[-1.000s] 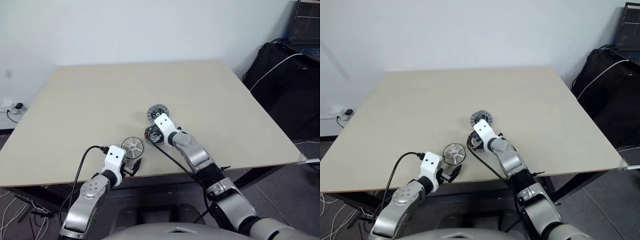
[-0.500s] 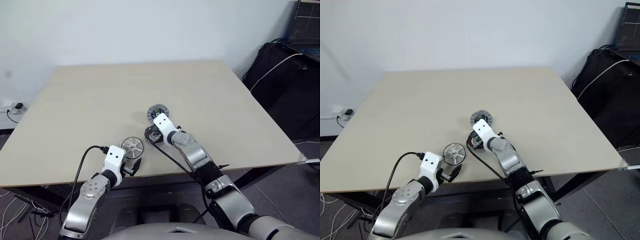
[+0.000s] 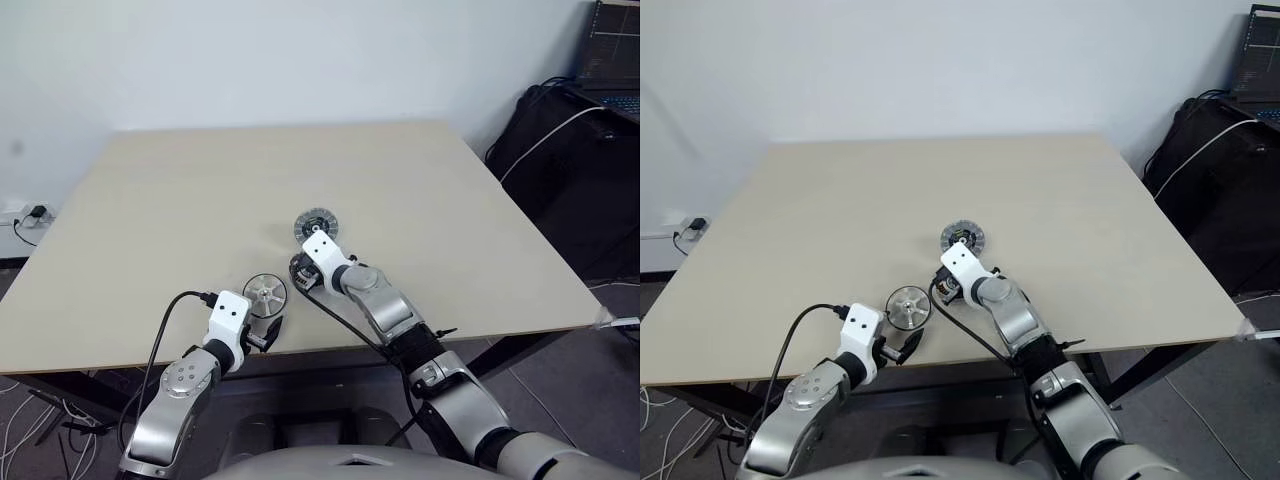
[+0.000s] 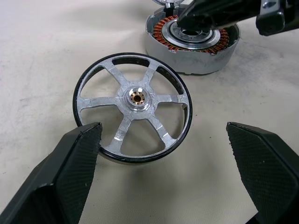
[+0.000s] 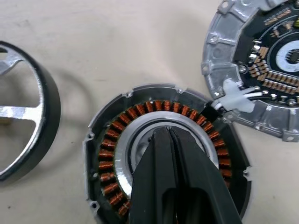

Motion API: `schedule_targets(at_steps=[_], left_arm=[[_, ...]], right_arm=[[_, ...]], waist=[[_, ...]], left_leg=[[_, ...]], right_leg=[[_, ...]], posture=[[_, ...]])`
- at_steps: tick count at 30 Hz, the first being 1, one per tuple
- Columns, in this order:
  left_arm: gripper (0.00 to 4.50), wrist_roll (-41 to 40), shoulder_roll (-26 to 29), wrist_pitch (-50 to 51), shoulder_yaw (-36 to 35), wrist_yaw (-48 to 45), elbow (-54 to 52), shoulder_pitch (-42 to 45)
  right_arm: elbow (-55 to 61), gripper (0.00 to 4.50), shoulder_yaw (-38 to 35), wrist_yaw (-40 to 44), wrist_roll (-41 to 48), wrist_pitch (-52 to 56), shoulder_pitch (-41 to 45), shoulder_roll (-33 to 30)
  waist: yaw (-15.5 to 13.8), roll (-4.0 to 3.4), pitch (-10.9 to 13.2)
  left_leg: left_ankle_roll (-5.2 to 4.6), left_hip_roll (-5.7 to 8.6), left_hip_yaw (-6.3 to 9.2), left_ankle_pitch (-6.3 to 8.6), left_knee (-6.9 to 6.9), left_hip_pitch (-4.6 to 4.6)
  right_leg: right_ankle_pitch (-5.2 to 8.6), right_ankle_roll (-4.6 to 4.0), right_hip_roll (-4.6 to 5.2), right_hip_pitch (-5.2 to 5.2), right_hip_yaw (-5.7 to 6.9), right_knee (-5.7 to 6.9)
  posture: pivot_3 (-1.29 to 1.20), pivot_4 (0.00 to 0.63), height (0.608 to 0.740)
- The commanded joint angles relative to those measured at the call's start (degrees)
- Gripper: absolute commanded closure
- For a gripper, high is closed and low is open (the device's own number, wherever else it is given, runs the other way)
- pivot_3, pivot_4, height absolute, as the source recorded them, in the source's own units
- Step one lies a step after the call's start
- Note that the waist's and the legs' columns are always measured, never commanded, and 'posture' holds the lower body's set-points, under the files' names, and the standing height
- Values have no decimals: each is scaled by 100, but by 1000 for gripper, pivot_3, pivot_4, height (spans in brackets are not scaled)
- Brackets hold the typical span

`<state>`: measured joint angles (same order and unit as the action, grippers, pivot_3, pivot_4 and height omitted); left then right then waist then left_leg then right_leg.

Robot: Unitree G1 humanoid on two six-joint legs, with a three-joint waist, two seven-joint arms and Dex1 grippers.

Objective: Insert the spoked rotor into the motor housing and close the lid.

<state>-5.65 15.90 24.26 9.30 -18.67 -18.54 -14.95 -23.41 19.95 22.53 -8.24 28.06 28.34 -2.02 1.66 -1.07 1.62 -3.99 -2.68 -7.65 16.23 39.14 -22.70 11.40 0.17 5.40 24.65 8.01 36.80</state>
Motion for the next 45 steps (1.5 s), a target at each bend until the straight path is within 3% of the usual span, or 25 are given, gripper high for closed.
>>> schedule_targets(at_steps=[1, 13, 32, 41, 45], left_arm=[[0, -8, -28, -126, -79, 29, -233, 67], [0, -7, -23, -113, -68, 16, -234, 84], [0, -14, -21, -93, -74, 28, -278, 33], [0, -8, -17, -76, -54, 17, -287, 46], [0, -9, -11, -77, -54, 12, -296, 33]], right_arm=[[370, 4454, -80, -59, 48, -173, 59, 56], [38, 4454, -224, -607, -159, -70, 216, -31], [168, 4454, 86, -43, -243, 117, 74, -125], [159, 4454, -132, -588, -268, -232, 63, -60], [331, 4454, -103, -449, -141, -306, 1, -35]], waist=[[-1, 1, 6], [-6, 4, 20], [4, 4, 22], [3, 5, 33], [2, 10, 45]], left_leg=[[0, 0, 0, 0, 0, 0], [2, 0, 0, -1, -3, -1], [1, -1, 1, 0, -4, 0], [2, -2, 2, -1, -4, -1], [2, -2, 1, 0, -5, -2]], right_leg=[[0, 0, 1, 0, 0, 0], [1, -1, 4, 3, 1, -1], [1, -2, 4, 3, 2, -2], [2, -3, 5, 4, 3, -1], [2, -3, 5, 5, 3, -2]], posture=[[0, 0, 740], [0, 0, 740], [0, 0, 740], [0, 0, 740], [0, 0, 740]])
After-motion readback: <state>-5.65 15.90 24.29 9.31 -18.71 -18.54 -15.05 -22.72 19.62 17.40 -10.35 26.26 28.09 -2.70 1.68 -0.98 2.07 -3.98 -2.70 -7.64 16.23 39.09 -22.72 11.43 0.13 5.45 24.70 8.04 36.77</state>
